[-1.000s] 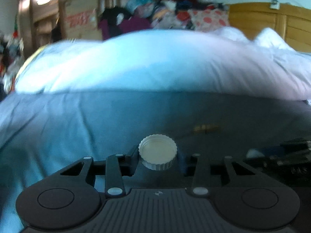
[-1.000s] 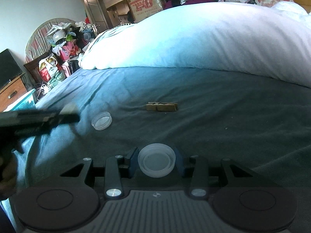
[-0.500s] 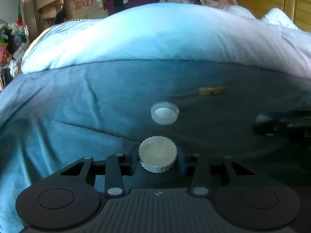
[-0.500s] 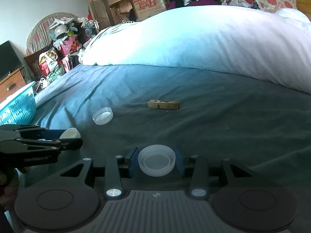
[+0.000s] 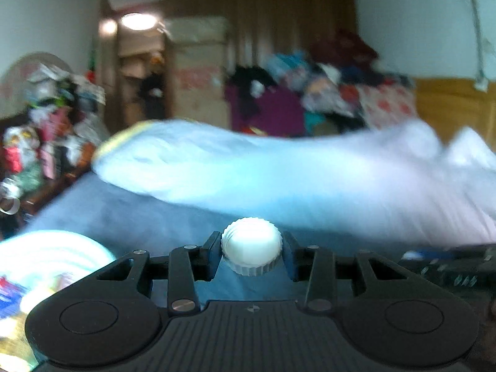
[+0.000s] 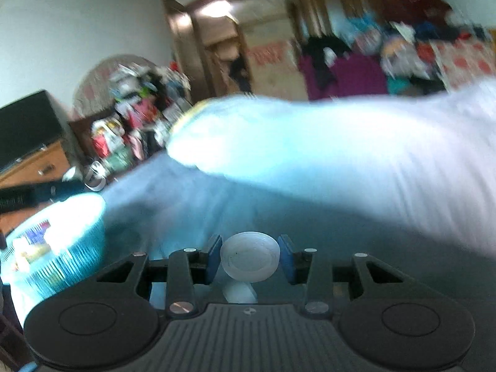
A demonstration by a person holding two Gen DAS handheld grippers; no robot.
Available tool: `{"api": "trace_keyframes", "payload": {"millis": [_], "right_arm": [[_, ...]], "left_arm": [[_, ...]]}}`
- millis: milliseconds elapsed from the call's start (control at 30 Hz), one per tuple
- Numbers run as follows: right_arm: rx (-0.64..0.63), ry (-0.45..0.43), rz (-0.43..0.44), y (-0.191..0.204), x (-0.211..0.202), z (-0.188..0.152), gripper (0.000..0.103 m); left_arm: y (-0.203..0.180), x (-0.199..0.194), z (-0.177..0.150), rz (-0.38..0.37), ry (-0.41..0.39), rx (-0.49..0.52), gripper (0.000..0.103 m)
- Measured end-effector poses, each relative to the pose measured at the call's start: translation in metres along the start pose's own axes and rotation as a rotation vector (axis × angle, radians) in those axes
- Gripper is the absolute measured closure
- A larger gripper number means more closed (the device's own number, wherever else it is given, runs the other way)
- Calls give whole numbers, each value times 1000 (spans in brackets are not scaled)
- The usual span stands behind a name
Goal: Organize objects
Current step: 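Carry the white cap and clear cap with both tools over the teal basket, then open both tools to drop the two caps into the basket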
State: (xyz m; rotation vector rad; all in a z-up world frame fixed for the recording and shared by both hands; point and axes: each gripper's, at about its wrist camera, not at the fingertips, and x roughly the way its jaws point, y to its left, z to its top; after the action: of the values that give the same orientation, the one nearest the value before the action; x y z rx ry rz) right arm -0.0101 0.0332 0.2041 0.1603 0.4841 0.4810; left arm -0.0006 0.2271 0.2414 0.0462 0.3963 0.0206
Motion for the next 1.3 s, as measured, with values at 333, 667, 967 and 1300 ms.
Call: {"api": "trace_keyframes", "payload": {"millis": [333, 667, 967, 1300], "right_arm": [[-120, -103, 235, 131, 17, 133, 61], [-259, 16, 425, 298, 69, 206, 61], [-290, 197, 461, 395, 128, 220, 61], [-306, 264, 482, 439, 160, 208, 61]], "left_arm": [[122, -46, 53, 254, -49, -91, 62], [250, -69, 61, 438, 66, -205, 62], [322, -66, 55, 467, 166, -286, 62], [343, -46, 45, 456, 240, -297, 62]]}}
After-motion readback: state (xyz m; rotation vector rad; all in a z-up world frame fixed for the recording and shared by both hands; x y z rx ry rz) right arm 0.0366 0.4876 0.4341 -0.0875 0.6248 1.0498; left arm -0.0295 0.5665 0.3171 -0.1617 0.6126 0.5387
